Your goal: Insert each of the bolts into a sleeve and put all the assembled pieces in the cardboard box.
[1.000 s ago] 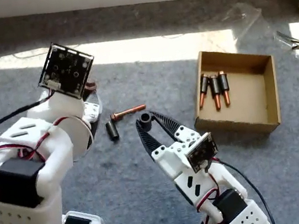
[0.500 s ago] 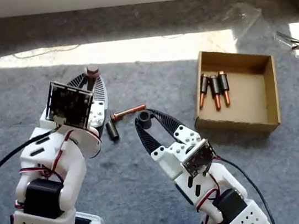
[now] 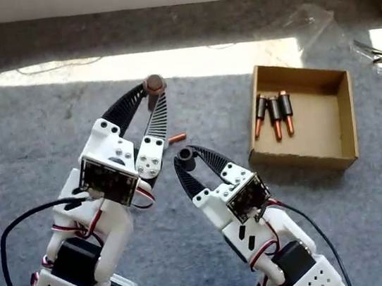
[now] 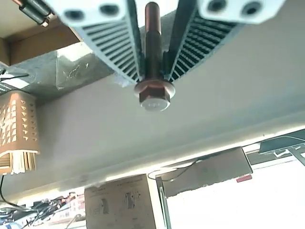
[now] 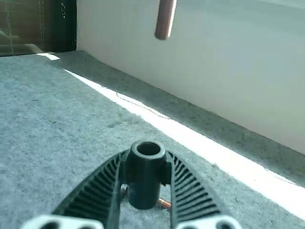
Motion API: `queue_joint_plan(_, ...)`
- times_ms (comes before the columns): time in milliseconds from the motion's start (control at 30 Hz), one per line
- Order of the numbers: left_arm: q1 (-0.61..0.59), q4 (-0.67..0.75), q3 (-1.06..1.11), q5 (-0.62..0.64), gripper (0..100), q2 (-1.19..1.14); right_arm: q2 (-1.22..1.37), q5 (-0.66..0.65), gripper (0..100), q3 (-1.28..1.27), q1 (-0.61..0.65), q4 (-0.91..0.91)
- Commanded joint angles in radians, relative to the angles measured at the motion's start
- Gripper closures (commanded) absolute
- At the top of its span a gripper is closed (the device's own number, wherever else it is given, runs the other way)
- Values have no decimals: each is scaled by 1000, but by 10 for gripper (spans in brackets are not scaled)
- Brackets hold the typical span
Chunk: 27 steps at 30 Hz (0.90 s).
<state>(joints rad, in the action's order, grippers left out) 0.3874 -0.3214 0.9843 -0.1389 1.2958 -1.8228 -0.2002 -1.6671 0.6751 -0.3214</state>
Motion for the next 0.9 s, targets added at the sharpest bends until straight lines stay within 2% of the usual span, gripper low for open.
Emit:
queue_joint_plan(0, 21, 60, -13, -3, 976, 24, -13, -11, 994, -147, 7, -4)
queue_joint_plan(200, 28, 61, -12, 3, 976, 25, -13, 2, 994, -147, 7, -4)
queue_joint_plan(300, 28, 61, -12, 58, 976, 27, -13, 83, 994, -147, 7, -4)
queue_joint_plan(400, 22, 61, -12, 135, 976, 27, -13, 109, 994, -147, -18, -4)
queue_joint_plan(500, 30, 60, -5, 146, 976, 27, -15, 117, 994, -147, -59, -1)
queue_joint_plan(633, 31, 58, -4, 149, 976, 27, -15, 230, 994, -147, -84, -1)
queue_joint_plan(767, 104, -15, -5, 233, 974, 27, -15, 213, 994, -147, -81, -1)
queue_joint_plan(867, 133, -31, -5, 235, 973, 27, -15, 199, 994, -147, -79, -1)
